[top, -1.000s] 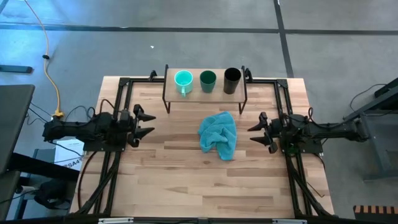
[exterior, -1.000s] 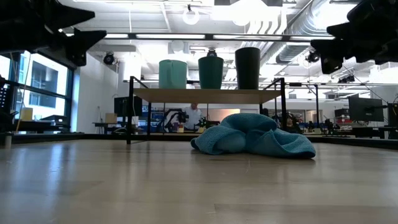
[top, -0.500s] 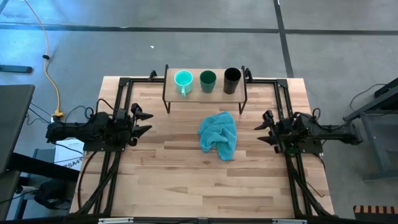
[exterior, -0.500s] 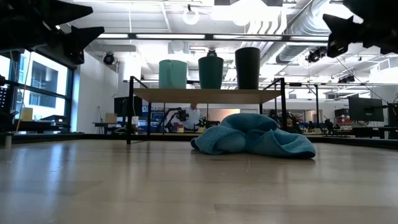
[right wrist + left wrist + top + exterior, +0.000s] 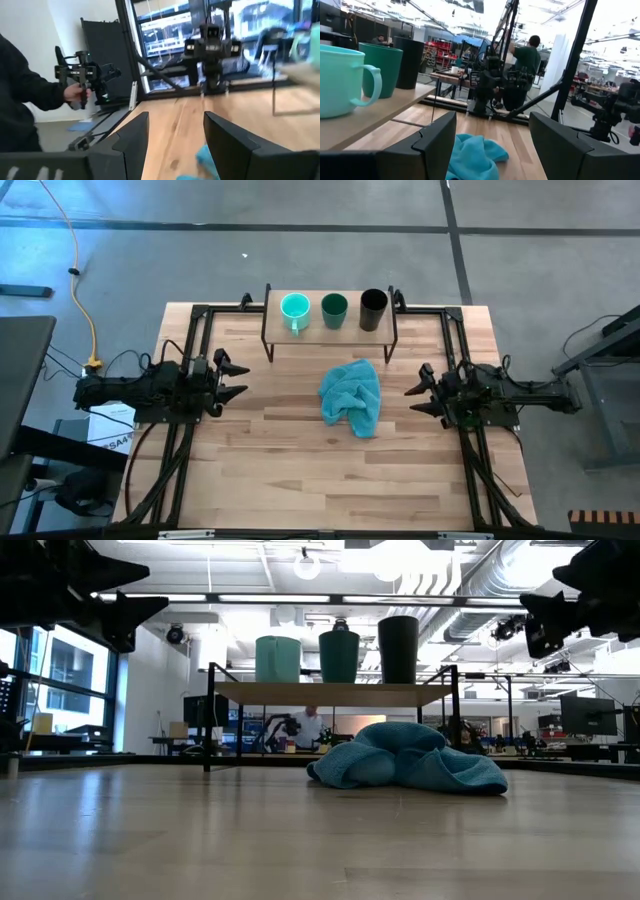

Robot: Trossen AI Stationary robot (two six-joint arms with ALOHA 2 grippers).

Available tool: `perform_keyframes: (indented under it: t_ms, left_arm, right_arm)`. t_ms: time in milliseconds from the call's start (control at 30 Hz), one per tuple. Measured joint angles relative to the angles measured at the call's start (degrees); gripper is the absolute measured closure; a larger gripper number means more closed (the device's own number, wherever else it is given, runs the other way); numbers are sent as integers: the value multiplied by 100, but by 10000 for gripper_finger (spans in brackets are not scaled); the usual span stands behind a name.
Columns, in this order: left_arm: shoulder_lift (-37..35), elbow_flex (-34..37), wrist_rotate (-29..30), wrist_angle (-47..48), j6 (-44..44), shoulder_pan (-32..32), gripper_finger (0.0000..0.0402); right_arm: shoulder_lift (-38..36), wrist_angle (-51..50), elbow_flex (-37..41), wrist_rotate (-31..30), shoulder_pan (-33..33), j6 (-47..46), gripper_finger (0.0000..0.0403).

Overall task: Stack small to large cups/mugs on shelf
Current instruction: Return to Home Position

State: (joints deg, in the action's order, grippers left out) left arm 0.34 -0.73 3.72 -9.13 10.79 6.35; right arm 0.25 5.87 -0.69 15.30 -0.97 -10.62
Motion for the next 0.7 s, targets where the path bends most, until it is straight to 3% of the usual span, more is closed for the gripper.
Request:
perform_keyframes:
  t_ms: [133, 400, 700]
  left_arm:
    - [0, 0, -21, -8, 0, 0, 163]
    - [0, 0, -13, -11, 0, 0, 163]
    - [0, 0, -8, -13, -1, 0, 163]
  right_arm:
    - [2, -303, 0, -74, 2, -463, 221]
    - [4, -466, -7, -843, 0, 129, 221]
    - [4, -476, -7, -881, 0, 232, 221]
